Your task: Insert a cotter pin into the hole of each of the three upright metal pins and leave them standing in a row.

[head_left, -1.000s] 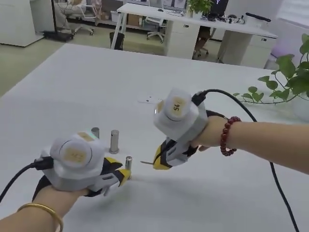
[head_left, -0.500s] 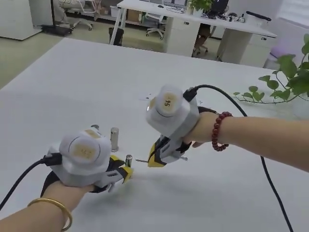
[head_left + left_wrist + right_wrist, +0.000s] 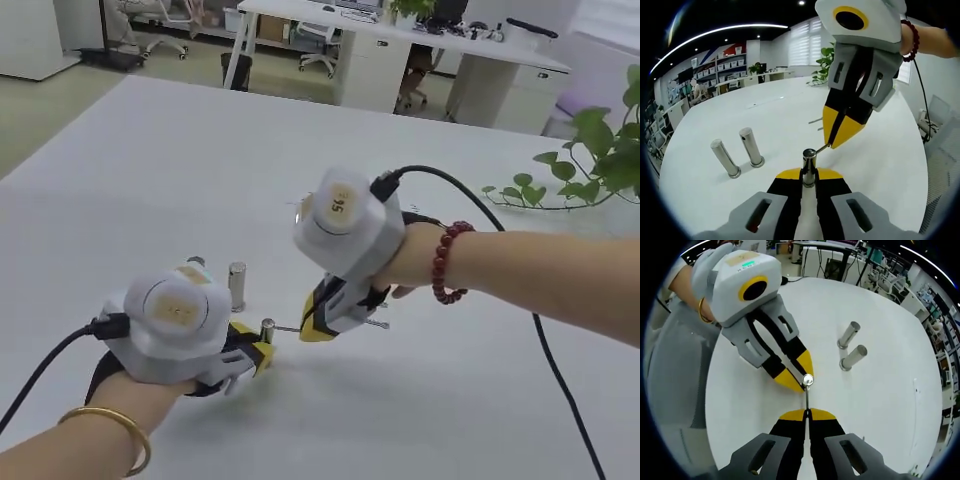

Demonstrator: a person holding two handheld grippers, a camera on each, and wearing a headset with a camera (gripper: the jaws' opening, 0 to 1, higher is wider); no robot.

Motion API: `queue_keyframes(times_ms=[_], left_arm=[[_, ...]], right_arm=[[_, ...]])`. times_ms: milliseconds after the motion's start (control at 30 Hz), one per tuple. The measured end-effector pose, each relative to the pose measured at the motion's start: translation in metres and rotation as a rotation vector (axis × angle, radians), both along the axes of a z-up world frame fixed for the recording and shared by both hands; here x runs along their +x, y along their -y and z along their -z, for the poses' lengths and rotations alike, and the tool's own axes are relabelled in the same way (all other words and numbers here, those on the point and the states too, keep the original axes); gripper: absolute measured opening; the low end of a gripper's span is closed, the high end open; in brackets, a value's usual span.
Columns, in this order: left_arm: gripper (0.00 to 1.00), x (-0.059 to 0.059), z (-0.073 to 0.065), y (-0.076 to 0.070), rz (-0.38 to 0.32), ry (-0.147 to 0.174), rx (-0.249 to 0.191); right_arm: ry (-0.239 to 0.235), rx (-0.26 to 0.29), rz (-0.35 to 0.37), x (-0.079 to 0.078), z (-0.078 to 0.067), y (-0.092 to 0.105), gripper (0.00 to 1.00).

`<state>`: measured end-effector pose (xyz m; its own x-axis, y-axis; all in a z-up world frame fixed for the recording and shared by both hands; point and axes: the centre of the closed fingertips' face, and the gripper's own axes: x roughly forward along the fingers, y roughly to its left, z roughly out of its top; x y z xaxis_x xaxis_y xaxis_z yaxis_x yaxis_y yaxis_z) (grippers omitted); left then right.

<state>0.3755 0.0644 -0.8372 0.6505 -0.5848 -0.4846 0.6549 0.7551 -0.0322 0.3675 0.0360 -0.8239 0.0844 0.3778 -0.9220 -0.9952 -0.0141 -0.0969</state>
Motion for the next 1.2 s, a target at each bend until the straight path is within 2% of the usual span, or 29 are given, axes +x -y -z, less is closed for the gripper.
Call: queue_keyframes(times_ms=[467, 700, 1200], left_arm=[[0.07, 0.001, 0.0, 0.0, 0.0, 0.004, 0.005], [0.07, 0.0, 0.0, 0.0, -0.002, 0.005, 0.006], [0.07, 0.001, 0.001, 0.002, 0.01, 0.01, 0.021]], right_arm=[[0.01, -0.042, -0.016, 0.0, -0.004, -0.004, 0.03], [0.009, -0.058, 0.001, -0.001, -0.006, -0.003, 0.03], [0.006, -0.028, 0.014, 0.0, -0.012, 0.0, 0.03]])
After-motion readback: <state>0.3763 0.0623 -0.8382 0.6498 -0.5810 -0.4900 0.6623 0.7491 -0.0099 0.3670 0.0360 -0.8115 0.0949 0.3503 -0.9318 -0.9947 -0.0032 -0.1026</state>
